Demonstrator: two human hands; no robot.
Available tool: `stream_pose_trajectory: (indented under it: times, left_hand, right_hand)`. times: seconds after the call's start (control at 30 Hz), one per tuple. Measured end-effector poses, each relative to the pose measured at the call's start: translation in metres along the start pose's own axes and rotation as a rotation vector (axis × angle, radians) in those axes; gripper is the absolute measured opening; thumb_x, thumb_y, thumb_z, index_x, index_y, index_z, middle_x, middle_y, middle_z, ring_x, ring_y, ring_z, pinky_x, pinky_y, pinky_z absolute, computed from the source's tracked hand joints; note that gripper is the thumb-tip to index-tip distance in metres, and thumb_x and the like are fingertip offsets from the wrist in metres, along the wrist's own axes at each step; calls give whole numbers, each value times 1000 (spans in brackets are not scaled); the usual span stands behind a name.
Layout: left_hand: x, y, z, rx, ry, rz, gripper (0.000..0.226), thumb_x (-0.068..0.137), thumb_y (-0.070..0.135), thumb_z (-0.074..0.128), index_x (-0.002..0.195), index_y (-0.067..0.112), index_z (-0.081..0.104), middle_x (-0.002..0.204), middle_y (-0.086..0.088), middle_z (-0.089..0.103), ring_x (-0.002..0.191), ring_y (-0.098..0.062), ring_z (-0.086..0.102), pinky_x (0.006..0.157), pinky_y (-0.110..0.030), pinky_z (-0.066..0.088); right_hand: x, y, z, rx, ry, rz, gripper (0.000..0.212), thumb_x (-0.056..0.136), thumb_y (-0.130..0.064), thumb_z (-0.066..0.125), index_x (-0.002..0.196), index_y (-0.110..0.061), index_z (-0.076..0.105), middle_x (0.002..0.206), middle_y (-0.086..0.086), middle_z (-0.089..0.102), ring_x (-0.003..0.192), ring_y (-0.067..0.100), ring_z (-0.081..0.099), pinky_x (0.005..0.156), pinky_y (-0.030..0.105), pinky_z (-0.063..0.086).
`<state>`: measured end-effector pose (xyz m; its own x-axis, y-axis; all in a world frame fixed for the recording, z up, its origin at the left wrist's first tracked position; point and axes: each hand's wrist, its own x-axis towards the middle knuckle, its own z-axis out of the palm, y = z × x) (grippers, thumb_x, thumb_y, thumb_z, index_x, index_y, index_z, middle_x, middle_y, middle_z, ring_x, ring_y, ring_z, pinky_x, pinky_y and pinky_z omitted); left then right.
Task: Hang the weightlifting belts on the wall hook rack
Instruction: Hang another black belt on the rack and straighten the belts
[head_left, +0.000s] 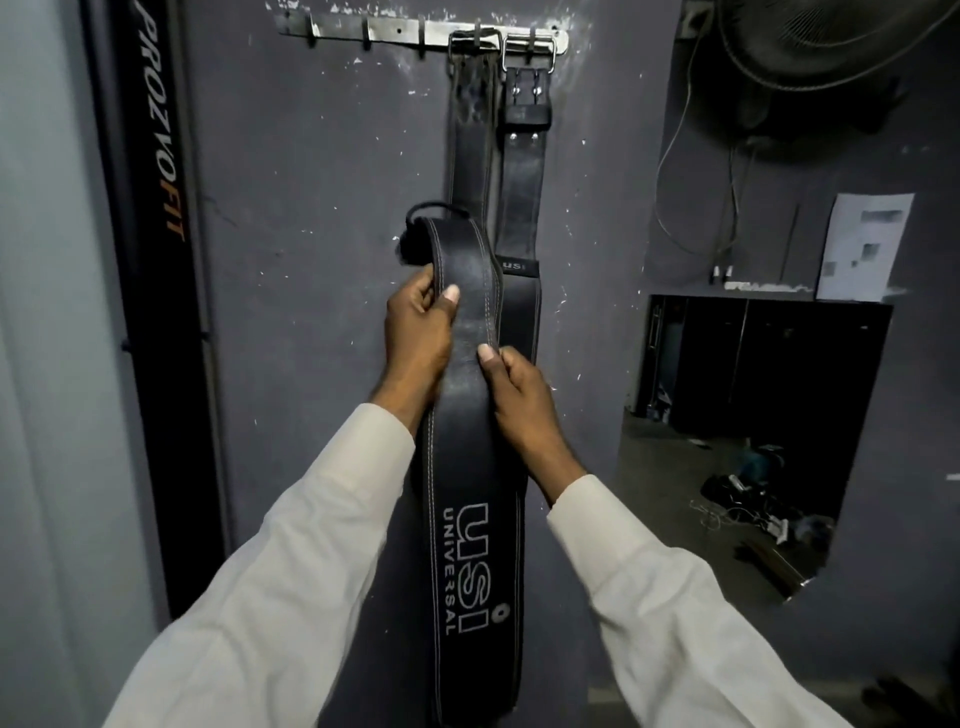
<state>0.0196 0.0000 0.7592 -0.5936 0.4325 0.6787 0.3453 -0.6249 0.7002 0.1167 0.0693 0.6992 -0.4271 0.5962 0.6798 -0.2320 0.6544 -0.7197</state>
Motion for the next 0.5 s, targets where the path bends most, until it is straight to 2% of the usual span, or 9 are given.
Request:
stream_pose_trajectory:
  times: [0.07,0.17,0.2,0.3,0.37,0.43,0.5]
  left_hand:
    - [6,0,0,1,6,30,33,90,9,54,119,18,69,117,-6,74,113,-23,68,104,-52,50]
    - [21,6,-3,-13,43,34,35,92,8,55,125,10,65,121,-7,72,115,-20,67,106,-49,50]
    - [26,6,-3,-23,48,20,35,93,7,55,126,9,64,121,-7,72,115,-21,67,105,-48,50]
    - [31,9,-2,-39,70,-1,28,94,4,54,115,15,69,114,-7,74,105,-20,70,101,-46,54]
    - [34,7,-4,-65,101,-31,25,93,5,54,110,12,71,105,-6,75,94,-19,70,96,-46,56]
    - [37,3,-7,-86,115,-70,24,94,5,54,111,8,71,99,-6,74,88,-18,68,95,-49,56]
    - [34,1,-6,-93,80,-91,26,96,6,53,118,6,67,105,-10,73,92,-20,68,97,-51,54]
  right_hand:
    - [1,3,0,14,8,21,33,100,-42,53,74,-23,50,70,-10,53,65,1,49,65,24,43]
    - [-5,15,-3,74,-100,52,25,100,-42,54,99,-19,63,96,-7,70,89,6,66,83,28,54]
    - [-8,16,-3,76,-98,40,26,100,-40,53,104,-17,63,100,-5,71,92,7,67,84,27,55]
    - [-12,17,-2,92,-36,30,24,100,-38,55,99,-15,59,92,-9,68,86,4,64,79,26,53]
    - [-17,24,-3,130,-84,94,22,98,-39,57,104,-18,59,102,-4,70,95,9,67,86,31,56]
    - [-25,37,-6,120,-117,106,14,99,-36,57,101,-22,62,109,5,69,98,12,68,86,34,57]
    - [-33,43,-6,129,-82,96,9,100,-30,57,95,-24,60,100,1,69,89,5,66,78,27,55]
